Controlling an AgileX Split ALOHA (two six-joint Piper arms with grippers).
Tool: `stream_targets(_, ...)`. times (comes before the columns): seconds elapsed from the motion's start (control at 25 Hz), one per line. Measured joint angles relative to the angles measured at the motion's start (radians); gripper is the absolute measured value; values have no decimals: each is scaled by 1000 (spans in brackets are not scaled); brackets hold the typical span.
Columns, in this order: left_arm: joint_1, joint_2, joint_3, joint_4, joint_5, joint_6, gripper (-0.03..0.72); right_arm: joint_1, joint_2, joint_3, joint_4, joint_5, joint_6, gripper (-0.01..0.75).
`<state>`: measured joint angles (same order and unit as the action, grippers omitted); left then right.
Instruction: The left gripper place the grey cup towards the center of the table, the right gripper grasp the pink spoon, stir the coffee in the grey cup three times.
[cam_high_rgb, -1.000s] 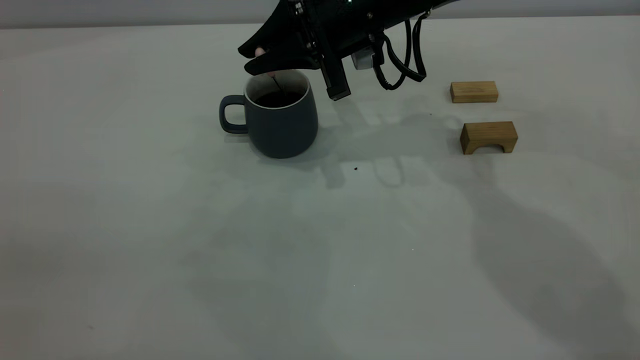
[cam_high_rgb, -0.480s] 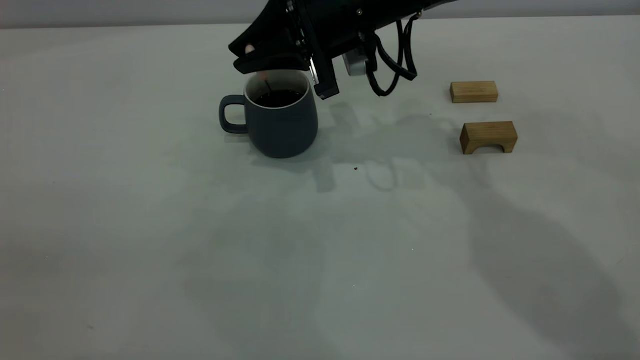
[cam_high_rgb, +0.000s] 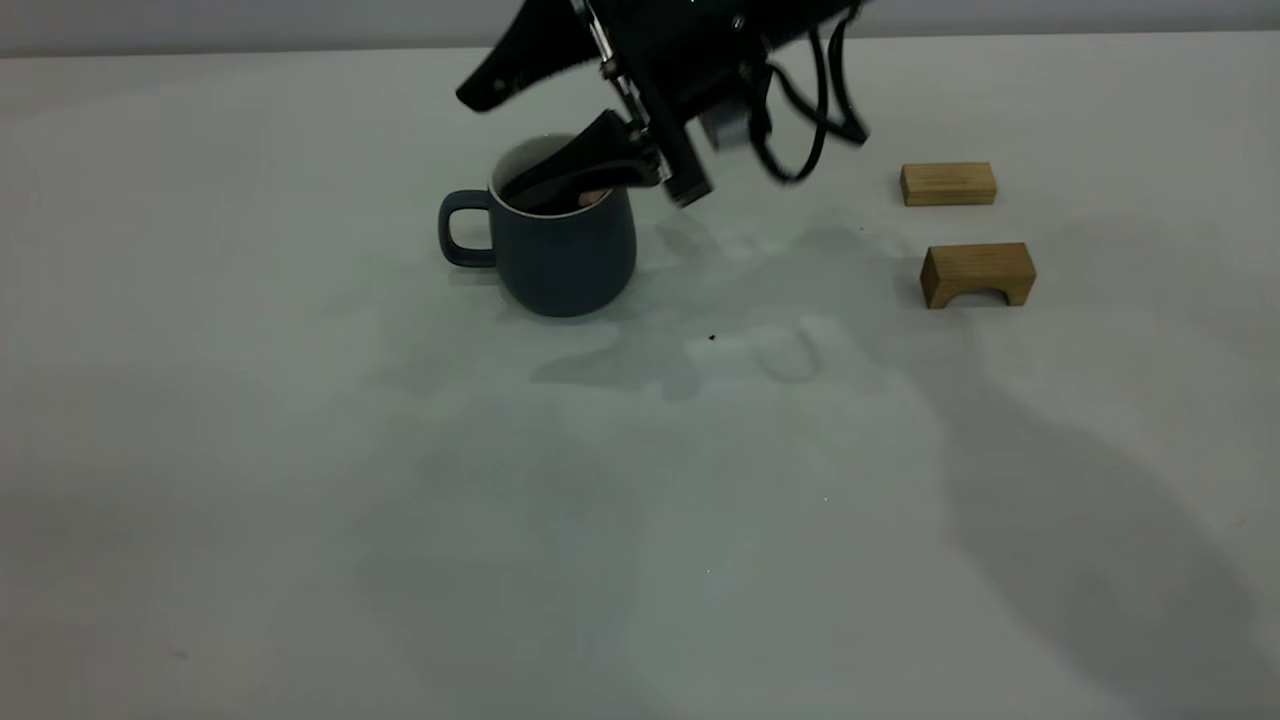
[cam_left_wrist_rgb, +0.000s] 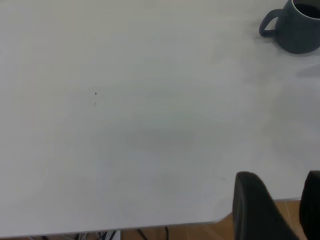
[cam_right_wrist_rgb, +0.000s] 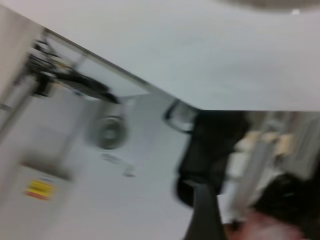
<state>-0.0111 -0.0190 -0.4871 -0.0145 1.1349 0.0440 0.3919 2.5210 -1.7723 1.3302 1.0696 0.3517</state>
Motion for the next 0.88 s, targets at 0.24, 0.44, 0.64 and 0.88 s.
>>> stream_targets(0.24,0,0,0,0,0,0,299,0,-235,0,-286,50,-64,634)
stream_targets(0.44,0,0,0,0,0,0,299,0,-416,0,-472,102,-70,509)
stream_targets(0.64,0,0,0,0,0,0,299,0,-542,0,-532,138,-109,380)
stream_targets(0.88,0,0,0,0,0,0,299,5,-684,5,-758,153,-252,247)
